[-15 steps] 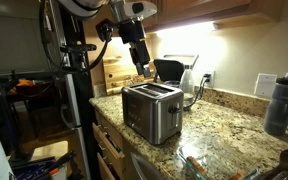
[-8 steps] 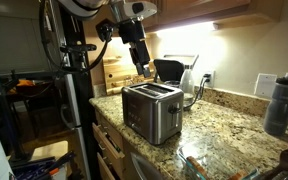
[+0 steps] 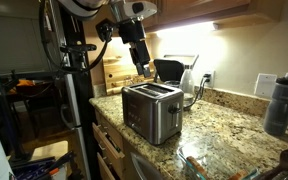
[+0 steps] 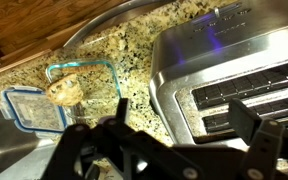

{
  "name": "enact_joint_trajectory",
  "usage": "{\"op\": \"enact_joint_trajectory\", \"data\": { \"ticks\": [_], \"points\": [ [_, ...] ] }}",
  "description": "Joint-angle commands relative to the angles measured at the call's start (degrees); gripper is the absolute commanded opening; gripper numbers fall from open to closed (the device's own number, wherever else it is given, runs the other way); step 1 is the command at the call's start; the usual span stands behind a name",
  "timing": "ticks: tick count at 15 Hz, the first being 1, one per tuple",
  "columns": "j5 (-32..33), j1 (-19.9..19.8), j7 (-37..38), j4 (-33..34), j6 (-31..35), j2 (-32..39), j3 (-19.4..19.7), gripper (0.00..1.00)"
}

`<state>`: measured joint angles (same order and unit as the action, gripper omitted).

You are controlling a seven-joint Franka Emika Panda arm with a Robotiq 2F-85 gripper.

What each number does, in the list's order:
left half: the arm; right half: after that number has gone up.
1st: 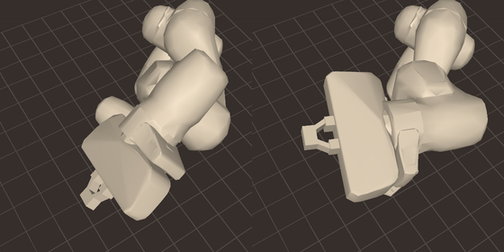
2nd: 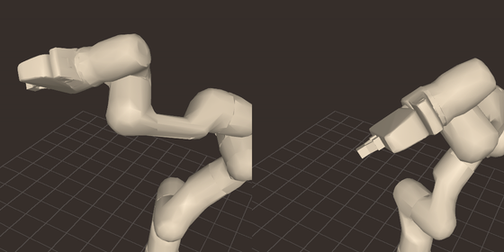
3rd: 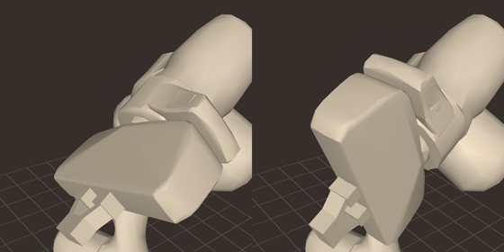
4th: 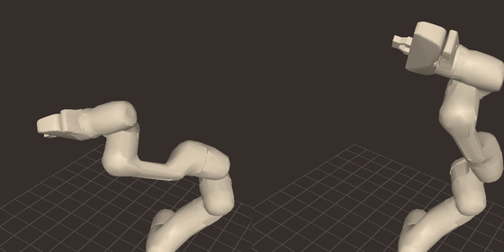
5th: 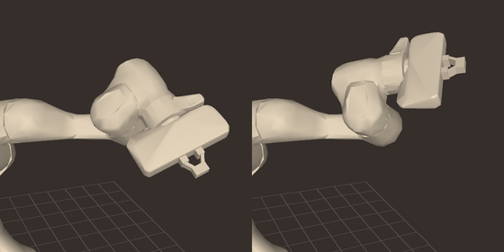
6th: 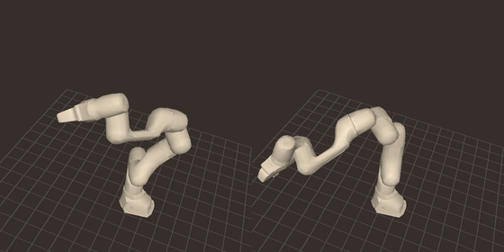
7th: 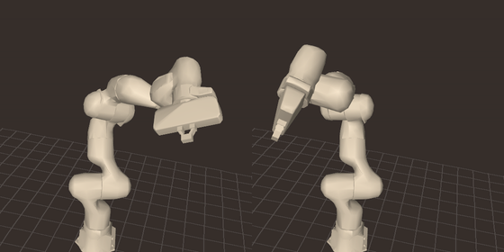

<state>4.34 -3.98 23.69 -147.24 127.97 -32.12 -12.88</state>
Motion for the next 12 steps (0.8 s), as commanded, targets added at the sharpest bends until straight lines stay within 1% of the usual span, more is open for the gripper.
{"op": "enact_joint_trajectory", "data": {
  "ticks": [1,7,12],
  "points": [
    [2.7,-0.7,3.3,0.4,-0.8,0.1,-0.5,1.00],
    [4.0,-1.1,7.9,-0.1,-0.5,-0.3,-1.4,1.00],
    [4.6,-1.8,8.6,0.0,-0.6,-0.4,-0.7,1.00]
  ]
}}
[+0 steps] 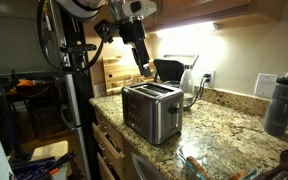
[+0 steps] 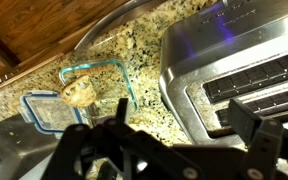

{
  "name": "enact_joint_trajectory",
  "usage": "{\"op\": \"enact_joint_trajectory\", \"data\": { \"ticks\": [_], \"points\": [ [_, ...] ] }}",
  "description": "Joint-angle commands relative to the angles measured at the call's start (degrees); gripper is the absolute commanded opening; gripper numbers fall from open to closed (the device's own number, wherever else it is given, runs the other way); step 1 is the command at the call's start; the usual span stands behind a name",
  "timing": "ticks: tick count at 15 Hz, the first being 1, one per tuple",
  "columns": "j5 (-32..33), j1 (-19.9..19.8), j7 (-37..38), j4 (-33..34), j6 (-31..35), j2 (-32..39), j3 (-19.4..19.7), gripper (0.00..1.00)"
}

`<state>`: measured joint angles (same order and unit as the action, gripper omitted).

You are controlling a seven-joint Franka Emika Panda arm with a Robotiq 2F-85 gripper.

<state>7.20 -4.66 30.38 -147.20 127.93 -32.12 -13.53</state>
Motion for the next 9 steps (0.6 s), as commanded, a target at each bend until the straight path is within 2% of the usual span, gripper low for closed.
{"op": "enact_joint_trajectory", "data": {
  "ticks": [1,9],
  "points": [
    [2.1,-1.6,1.9,0.2,-0.7,-0.3,0.1,1.00],
    [7.9,-6.5,-0.2,1.3,-0.5,1.1,2.9,1.00]
  ]
}}
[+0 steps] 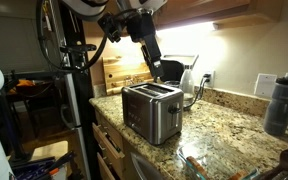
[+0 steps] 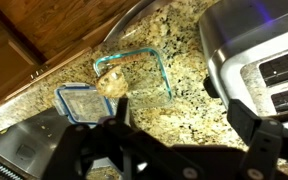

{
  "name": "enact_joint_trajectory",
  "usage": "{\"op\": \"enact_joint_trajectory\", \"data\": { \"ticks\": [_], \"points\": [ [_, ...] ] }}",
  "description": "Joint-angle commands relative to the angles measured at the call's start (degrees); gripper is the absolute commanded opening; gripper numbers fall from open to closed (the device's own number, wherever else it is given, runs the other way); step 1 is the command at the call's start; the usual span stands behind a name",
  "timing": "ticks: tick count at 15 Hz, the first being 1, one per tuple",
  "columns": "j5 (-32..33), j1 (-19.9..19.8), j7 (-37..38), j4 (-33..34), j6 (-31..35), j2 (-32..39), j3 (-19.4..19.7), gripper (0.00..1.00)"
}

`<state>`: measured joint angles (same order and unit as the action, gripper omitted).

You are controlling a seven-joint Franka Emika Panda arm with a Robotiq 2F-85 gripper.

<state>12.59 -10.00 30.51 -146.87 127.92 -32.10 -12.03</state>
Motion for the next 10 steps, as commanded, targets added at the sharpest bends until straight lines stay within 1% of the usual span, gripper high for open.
{"op": "enact_joint_trajectory", "data": {
  "ticks": [1,10],
  "points": [
    [2.7,-1.4,-1.0,0.9,-0.2,1.4,2.1,1.00],
    [4.3,-3.8,-5.7,1.2,1.5,4.7,9.4,1.00]
  ]
}}
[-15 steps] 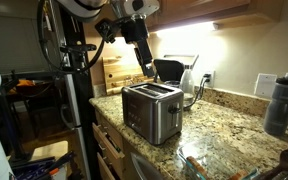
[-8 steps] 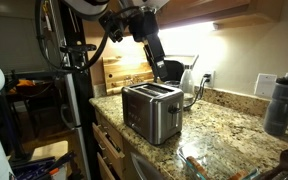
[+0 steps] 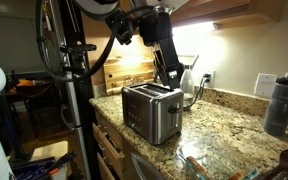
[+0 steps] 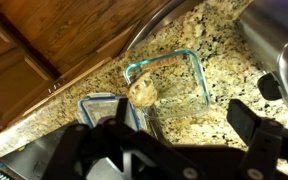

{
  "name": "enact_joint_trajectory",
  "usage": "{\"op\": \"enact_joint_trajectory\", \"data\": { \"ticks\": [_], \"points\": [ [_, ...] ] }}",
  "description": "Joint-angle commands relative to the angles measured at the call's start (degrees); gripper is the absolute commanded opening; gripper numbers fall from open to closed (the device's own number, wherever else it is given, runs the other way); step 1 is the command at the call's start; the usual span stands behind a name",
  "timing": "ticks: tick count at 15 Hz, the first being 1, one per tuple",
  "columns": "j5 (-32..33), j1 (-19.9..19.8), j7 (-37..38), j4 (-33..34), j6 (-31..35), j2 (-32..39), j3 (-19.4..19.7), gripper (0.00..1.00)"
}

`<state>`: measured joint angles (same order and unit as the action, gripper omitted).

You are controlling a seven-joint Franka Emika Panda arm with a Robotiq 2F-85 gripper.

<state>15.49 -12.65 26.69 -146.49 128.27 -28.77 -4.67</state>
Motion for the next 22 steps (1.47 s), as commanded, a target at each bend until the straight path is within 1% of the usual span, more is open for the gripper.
{"op": "enact_joint_trajectory", "data": {
  "ticks": [1,8,9,12,16,18,22],
  "points": [
    [1.6,-1.5,-2.3,1.3,0.9,1.8,2.7,1.00],
    [5.3,-4.1,-2.9,6.2,0.9,6.8,6.0,1.00],
    [4.1,-3.0,-2.1,4.5,-0.1,4.9,5.5,1.00],
    [4.4,-3.3,-2.1,6.0,-0.1,6.7,6.2,1.00],
    [4.4,-3.3,-2.1,6.3,-0.1,7.0,6.2,1.00],
    [2.3,-2.6,-4.4,6.9,1.0,9.0,7.4,1.00],
    [-0.3,-2.4,-6.1,8.0,1.8,12.3,8.9,1.00]
  ]
}}
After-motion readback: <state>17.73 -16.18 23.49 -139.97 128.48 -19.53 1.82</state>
